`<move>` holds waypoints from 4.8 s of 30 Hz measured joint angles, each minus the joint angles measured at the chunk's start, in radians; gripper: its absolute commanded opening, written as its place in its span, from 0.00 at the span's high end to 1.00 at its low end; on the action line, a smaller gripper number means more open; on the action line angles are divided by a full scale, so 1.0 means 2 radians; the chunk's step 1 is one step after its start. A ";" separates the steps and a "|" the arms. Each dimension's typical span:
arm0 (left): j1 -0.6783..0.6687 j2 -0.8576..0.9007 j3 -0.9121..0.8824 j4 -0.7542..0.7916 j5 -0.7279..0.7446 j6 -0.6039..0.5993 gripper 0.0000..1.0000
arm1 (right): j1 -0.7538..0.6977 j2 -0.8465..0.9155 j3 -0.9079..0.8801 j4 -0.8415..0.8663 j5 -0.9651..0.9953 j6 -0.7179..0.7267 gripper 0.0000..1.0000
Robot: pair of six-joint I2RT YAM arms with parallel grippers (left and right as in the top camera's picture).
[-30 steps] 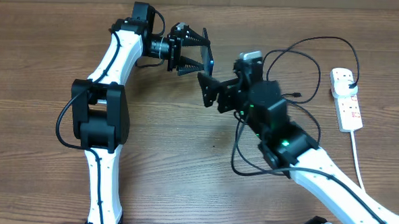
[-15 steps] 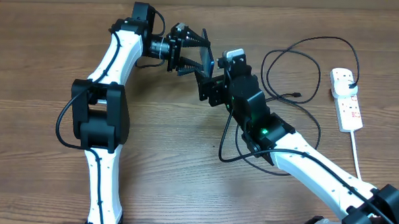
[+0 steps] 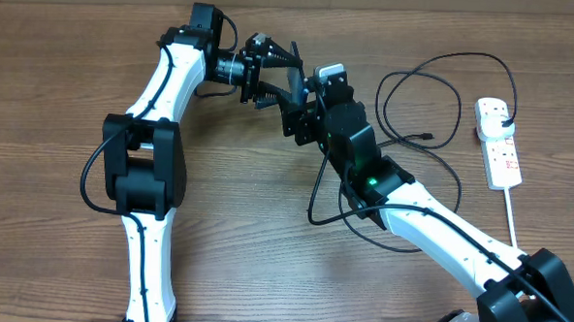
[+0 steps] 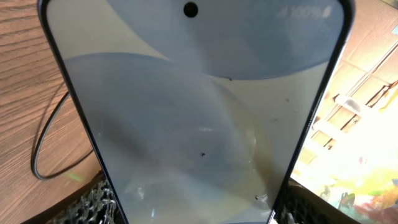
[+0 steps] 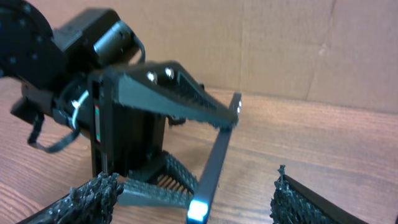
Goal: Plug charger to phone and switch on socket
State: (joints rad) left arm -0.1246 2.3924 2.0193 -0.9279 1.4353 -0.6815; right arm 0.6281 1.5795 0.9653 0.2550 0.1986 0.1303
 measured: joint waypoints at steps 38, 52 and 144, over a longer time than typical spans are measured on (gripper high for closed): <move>0.000 0.000 0.000 0.000 -0.002 0.000 0.27 | -0.001 0.055 0.005 0.043 -0.004 -0.015 0.71; 0.003 0.000 0.000 0.000 -0.003 0.002 0.27 | -0.003 0.055 0.005 0.032 0.007 -0.011 0.87; -0.023 -0.175 0.008 -0.087 -0.389 0.045 0.11 | -0.241 -0.065 -0.243 0.252 -0.253 0.692 0.96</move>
State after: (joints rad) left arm -0.1703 2.0426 2.0354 -1.1027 0.6563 -0.5907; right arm 0.1467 1.4490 0.4793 0.7586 -0.3069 1.5143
